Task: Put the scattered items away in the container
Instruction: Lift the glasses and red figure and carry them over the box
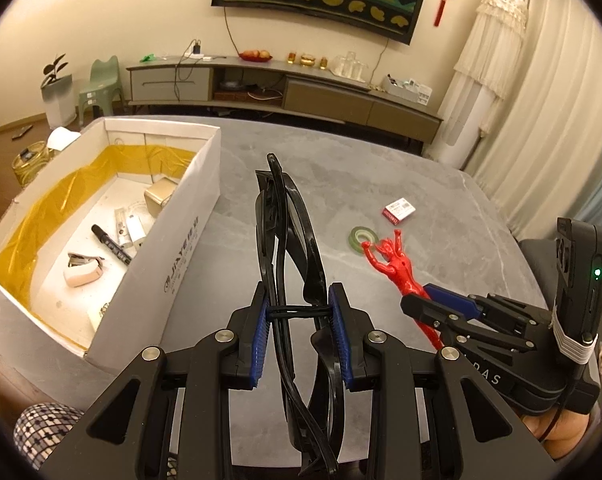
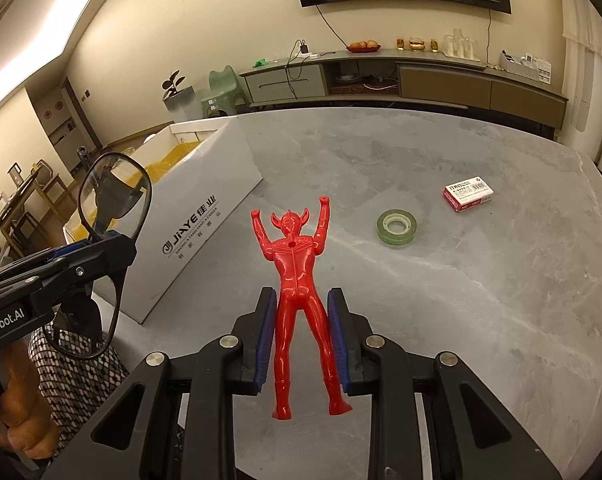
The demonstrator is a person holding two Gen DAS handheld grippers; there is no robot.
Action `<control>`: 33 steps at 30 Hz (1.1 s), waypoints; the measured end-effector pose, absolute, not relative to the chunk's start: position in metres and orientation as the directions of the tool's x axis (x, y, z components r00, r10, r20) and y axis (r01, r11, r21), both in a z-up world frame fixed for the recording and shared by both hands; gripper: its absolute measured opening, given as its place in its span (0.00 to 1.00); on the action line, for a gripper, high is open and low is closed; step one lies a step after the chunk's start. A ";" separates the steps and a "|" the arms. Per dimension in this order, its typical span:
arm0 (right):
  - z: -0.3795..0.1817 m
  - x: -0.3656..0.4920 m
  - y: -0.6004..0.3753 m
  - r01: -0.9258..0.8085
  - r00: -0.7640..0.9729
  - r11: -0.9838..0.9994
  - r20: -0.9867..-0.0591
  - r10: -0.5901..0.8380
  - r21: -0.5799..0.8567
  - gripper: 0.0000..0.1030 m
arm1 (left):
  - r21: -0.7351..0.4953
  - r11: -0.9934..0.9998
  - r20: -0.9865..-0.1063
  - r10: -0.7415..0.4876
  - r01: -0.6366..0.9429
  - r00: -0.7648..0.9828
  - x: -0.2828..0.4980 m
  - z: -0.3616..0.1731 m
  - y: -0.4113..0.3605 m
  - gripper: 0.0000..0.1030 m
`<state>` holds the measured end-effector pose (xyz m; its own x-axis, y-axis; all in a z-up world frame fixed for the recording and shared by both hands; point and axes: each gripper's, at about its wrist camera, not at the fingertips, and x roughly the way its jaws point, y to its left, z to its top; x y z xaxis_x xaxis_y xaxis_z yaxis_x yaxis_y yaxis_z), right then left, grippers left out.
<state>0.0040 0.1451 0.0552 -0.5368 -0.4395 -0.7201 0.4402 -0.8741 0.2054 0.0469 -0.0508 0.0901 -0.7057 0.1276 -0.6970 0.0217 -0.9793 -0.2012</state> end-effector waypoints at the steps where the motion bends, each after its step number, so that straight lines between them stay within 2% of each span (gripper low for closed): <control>1: 0.056 0.005 0.144 0.442 -0.536 -0.873 -0.719 -0.442 0.207 0.27 | -0.199 -0.980 -0.696 0.124 0.024 -0.707 0.048 0.091 -0.051 0.29; 33: 0.101 0.015 0.090 0.515 -0.540 -0.834 -0.680 -0.496 0.199 0.27 | -0.249 -0.964 -0.630 0.090 0.090 -0.772 0.057 0.117 -0.109 0.29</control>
